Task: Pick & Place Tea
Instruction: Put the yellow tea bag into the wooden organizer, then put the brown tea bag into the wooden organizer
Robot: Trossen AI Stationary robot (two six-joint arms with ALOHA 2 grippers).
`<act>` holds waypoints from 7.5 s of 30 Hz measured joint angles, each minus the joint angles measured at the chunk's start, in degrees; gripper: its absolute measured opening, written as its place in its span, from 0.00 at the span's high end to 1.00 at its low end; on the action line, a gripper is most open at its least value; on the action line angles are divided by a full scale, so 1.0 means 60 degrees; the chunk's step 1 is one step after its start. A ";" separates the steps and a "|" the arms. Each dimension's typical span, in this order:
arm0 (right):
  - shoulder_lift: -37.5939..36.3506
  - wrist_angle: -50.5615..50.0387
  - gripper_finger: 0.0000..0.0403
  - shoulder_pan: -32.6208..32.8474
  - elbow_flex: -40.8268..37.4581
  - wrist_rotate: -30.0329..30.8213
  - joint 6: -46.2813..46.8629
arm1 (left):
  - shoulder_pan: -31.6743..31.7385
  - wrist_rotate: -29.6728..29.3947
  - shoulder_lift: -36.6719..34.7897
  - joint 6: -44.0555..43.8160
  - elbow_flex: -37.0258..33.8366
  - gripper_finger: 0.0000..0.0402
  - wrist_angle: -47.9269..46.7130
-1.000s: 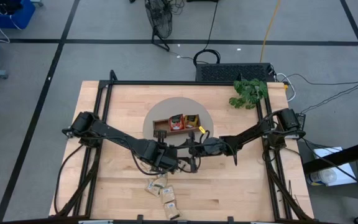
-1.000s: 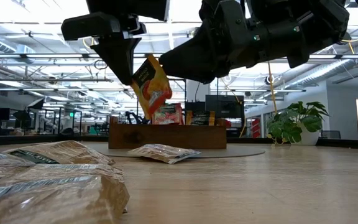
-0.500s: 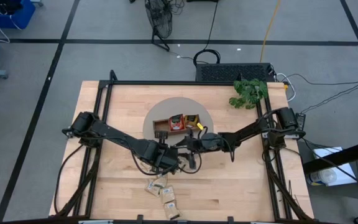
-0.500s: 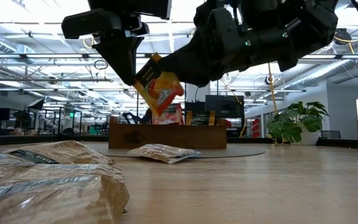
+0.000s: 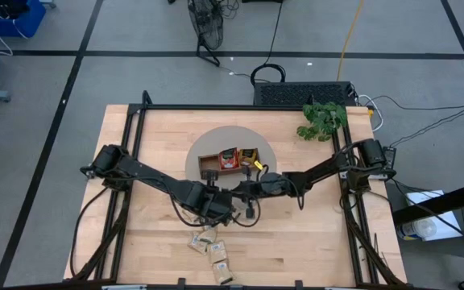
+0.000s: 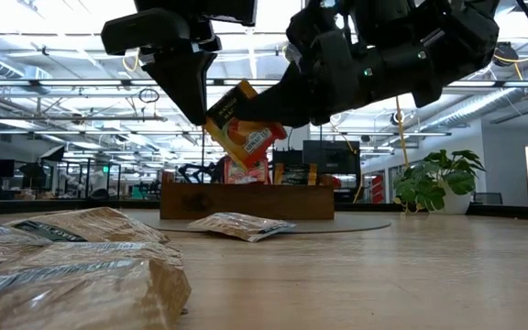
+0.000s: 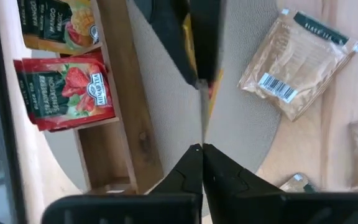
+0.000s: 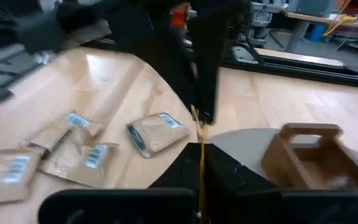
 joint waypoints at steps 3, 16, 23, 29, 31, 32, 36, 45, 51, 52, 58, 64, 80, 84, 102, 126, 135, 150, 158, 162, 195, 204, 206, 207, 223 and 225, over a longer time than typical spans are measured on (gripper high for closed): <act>-0.0157 -0.0053 1.00 0.0007 -0.0203 0.0951 -0.0331 | -0.0112 0.0007 -0.0139 -0.0475 -0.0004 0.93 0.0003; -0.1346 0.3561 1.00 -0.1175 -0.3077 0.2583 -0.0697 | -0.1279 -0.2495 -0.1402 -0.0674 -0.0219 0.91 0.0518; -0.0987 0.3591 1.00 -0.2377 -0.3287 0.0898 0.0124 | -0.1134 -0.3134 -0.1769 -0.0687 -0.0717 0.91 0.0792; 0.0159 0.3504 1.00 -0.2678 -0.2587 0.0844 -0.0018 | -0.0776 -0.3007 -0.1769 -0.0672 -0.1021 0.91 0.1075; 0.0462 0.3510 1.00 -0.2669 -0.2437 0.0930 -0.0212 | -0.0699 -0.2761 -0.1762 -0.0686 -0.1098 0.91 0.1046; 0.0558 0.3506 1.00 -0.2656 -0.2388 0.1122 -0.0306 | -0.0692 -0.2703 -0.1762 -0.0713 -0.1127 0.91 0.1034; 0.0641 0.3545 1.00 -0.2579 -0.2322 0.1996 -0.0575 | -0.0730 -0.2666 -0.1766 -0.0707 -0.1126 0.91 0.1030; 0.0641 0.3347 0.92 -0.2410 -0.2348 0.2107 -0.0596 | -0.0758 -0.2619 -0.1766 -0.0709 -0.1118 0.91 0.0988; 0.0452 0.3539 0.74 -0.2259 -0.2352 0.2172 -0.0760 | -0.0758 -0.2619 -0.1766 -0.0718 -0.1118 0.91 0.0987; 0.0352 0.3544 0.71 -0.2237 -0.2352 0.2305 -0.0849 | -0.0758 -0.2618 -0.1766 -0.0718 -0.1118 0.91 0.0988; -0.0555 0.3338 0.59 -0.1953 -0.2352 0.3149 -0.1501 | -0.0765 -0.2619 -0.1766 -0.0780 -0.1118 0.91 0.0990; -0.2602 -0.1756 0.58 -0.2208 -0.1495 0.1873 -0.0802 | -0.0769 -0.2616 -0.1766 -0.0794 -0.1115 0.91 0.0993; -0.2277 -0.6792 0.65 -0.2973 0.0901 -0.0118 -0.1109 | -0.0769 -0.2619 -0.1762 -0.1059 -0.1526 0.91 0.0996; -0.2494 -0.6832 0.65 -0.2971 0.0898 -0.0103 -0.1146 | -0.0769 -0.2616 -0.1762 -0.1179 -0.1799 0.91 0.0986; -0.2747 -0.7517 0.65 -0.2075 0.0359 -0.0235 0.0184 | -0.0721 -0.1047 -0.1758 -0.2469 -0.2956 0.91 0.1513; 0.0950 -0.1611 0.57 0.1459 -0.0475 0.1117 -0.4796 | 0.0051 0.0532 -0.1758 -0.1029 -0.3974 0.91 0.4671; 0.1144 -0.4412 0.58 0.1501 0.1021 0.1782 -0.5666 | 0.0044 0.0586 -0.1758 -0.1365 -0.3974 0.91 0.4743; 0.1115 -0.4905 0.59 0.1494 0.1856 0.3593 -0.6656 | 0.0047 0.1363 -0.1758 -0.1523 -0.3974 0.91 0.5004; 0.1107 -0.2861 0.59 0.1489 0.1863 0.3888 -0.7490 | 0.0047 0.1312 -0.1758 -0.1523 -0.3974 0.91 0.5055; 0.1104 -0.2173 0.59 0.1330 0.1864 0.3851 -0.7723 | 0.0047 0.1304 -0.1758 -0.1630 -0.3974 0.91 0.5077; 0.0539 -0.4804 0.59 0.2200 0.1688 0.4577 -0.2237 | 0.1086 0.4284 -0.0582 -0.4759 -0.3971 0.44 0.5490; 0.0539 -0.4853 0.59 0.2251 0.1688 0.4570 -0.2062 | 0.1086 0.4483 0.0009 -0.4718 -0.3920 0.47 0.5557; 0.0539 -0.4847 0.59 0.2251 0.1688 0.4570 -0.2027 | 0.1104 0.4455 0.0012 -0.4714 -0.3927 0.50 0.5550; 0.0539 -0.4850 0.59 0.2251 0.1688 0.4570 -0.2024 | 0.1111 0.4458 0.0006 -0.4704 -0.3930 0.52 0.5544; 0.0481 -0.4953 0.59 0.2325 0.1688 0.4661 -0.2474 | 0.0793 0.5959 -0.0296 -0.3066 -0.3329 0.98 0.5356; 0.0311 -0.5152 0.59 0.2436 0.1682 0.4920 -0.2781 | 0.0671 0.6112 -0.0592 -0.2883 -0.3209 0.99 0.5415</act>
